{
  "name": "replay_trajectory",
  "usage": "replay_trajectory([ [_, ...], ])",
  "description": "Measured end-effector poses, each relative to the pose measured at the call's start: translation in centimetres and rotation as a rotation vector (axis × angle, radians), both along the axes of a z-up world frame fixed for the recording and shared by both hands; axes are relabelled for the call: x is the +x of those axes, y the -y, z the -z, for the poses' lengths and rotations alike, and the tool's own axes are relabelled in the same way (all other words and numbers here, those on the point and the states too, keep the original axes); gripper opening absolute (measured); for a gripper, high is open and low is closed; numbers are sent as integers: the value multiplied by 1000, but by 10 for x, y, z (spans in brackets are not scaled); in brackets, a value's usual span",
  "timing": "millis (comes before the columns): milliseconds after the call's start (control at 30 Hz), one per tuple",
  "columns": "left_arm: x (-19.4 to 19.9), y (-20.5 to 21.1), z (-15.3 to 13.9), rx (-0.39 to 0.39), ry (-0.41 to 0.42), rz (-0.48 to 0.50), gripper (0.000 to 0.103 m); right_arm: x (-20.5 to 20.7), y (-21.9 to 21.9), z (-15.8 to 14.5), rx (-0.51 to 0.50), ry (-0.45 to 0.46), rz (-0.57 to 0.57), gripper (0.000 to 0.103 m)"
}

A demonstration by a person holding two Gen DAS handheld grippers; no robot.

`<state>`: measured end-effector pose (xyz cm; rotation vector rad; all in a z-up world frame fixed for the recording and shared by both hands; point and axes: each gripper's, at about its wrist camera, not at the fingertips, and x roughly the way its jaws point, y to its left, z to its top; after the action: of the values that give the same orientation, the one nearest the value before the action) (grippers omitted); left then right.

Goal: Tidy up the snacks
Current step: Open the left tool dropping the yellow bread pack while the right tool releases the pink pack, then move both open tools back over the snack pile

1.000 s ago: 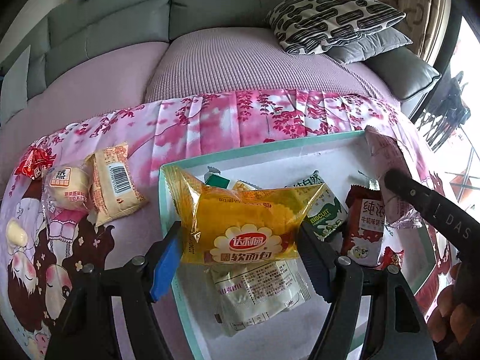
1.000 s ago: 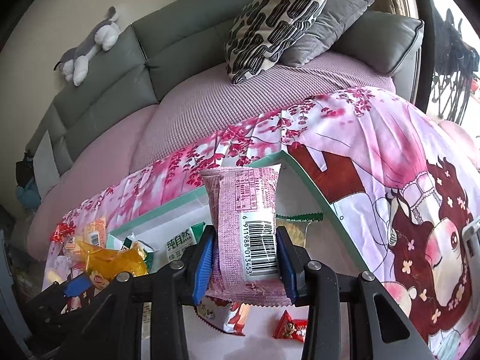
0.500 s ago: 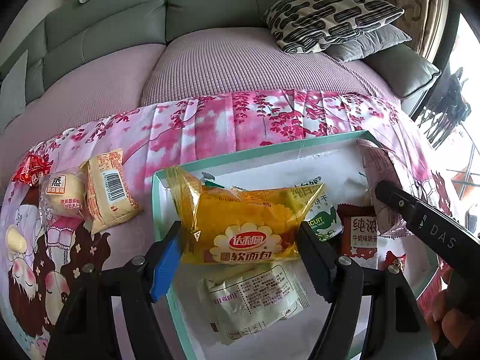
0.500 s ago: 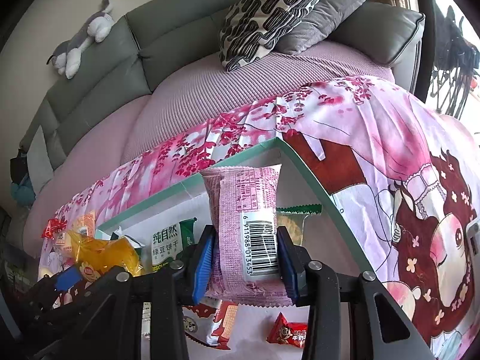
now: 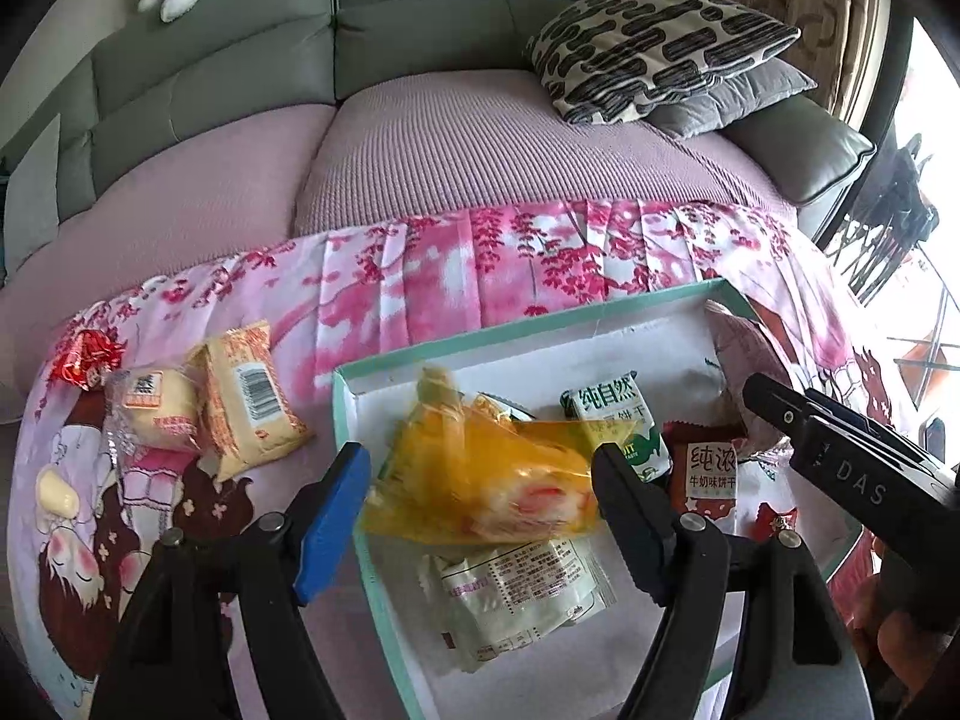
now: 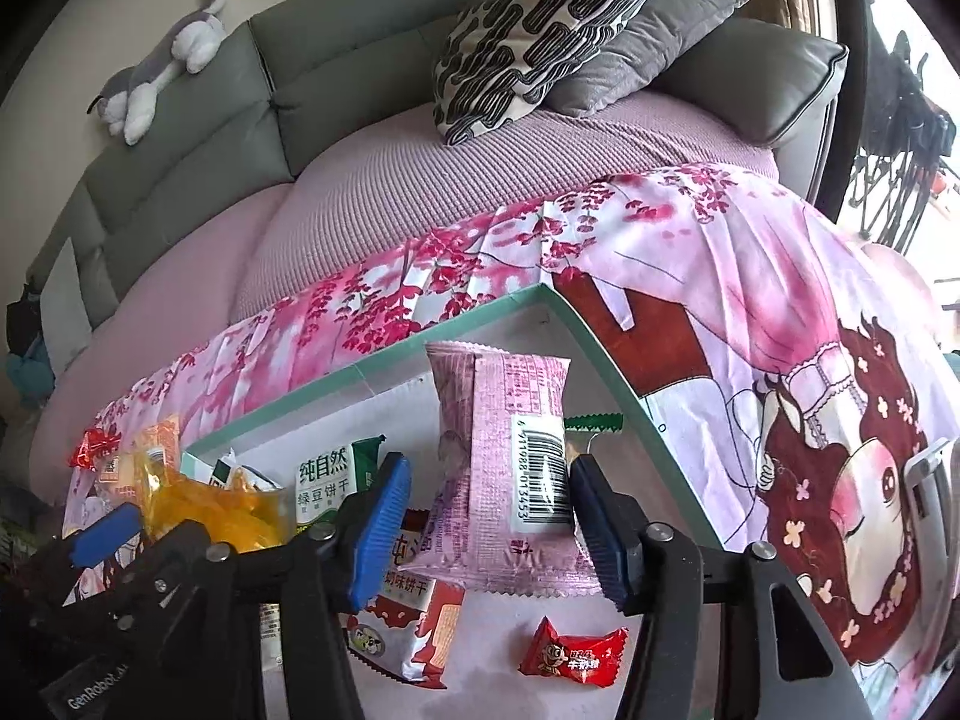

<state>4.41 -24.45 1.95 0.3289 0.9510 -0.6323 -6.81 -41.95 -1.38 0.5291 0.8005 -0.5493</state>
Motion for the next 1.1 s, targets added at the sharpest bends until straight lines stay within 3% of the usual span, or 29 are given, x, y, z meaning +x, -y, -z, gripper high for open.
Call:
replay_trajectory([
  [100,2,-4,-7,-11,11,-13,90,-2,-2,-5,-6,-1,-3,70],
  [300,12,-23,-19,-54,32,-89,91,0,-7,-12,-26,-13,-19,85],
  [433,26,-42,-18,-50,53,-207,101,3,-13,-15,-35,-24,-37,90],
  [633,49,-77,-13,-58,43,-360,101,8,-27,-18,-49,-40,-68,101],
  [1100,82,-152,-10,-23,73,-567,102,28,-62,-20,-26,-37,-153,103],
])
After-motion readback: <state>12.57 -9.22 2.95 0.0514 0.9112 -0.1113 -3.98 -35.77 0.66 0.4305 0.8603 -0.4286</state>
